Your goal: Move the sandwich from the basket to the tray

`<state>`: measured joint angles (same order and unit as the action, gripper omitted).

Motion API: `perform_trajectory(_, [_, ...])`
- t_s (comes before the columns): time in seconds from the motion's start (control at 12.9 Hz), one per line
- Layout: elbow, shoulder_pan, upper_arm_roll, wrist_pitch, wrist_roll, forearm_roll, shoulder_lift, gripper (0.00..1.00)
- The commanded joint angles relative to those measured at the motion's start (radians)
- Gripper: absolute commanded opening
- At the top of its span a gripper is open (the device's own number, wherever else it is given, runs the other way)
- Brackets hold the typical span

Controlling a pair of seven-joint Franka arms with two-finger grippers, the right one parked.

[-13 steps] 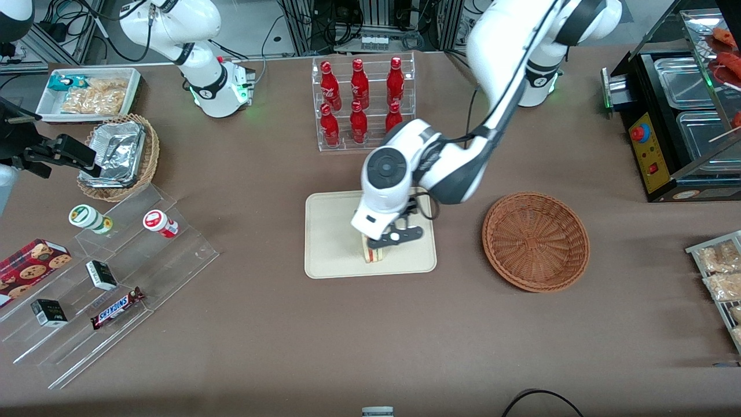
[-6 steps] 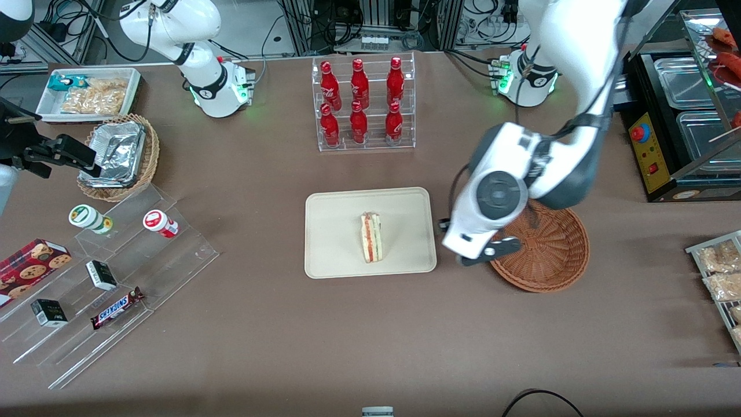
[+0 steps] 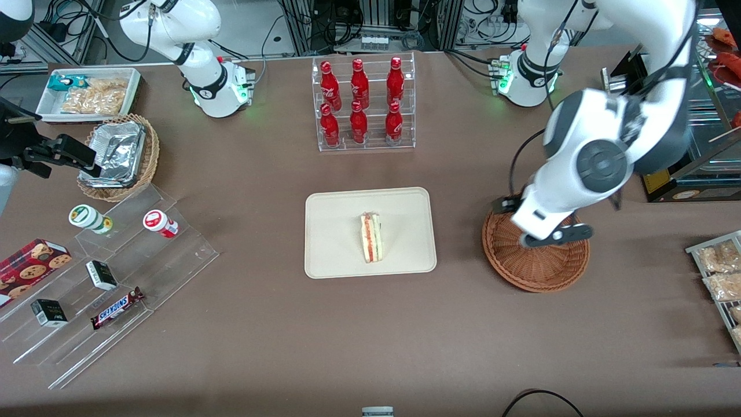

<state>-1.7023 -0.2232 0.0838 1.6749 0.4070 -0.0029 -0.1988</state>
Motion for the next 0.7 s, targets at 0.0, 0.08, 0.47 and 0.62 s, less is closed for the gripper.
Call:
perform_trajectory(0.0, [-0.056, 0.04, 0.01, -0.038, -0.075, 0.021, 0.097, 1.0])
perform_trajectory(0.08, [-0.051, 0.079, 0.017, -0.064, -0.118, 0.021, 0.117, 1.0])
perform_trajectory(0.47, [0.002, 0.2, 0.019, -0.197, -0.377, 0.021, 0.205, 1.0])
perform_trajectory(0.62, [0.062, 0.24, 0.019, -0.26, -0.436, 0.02, 0.203, 1.0])
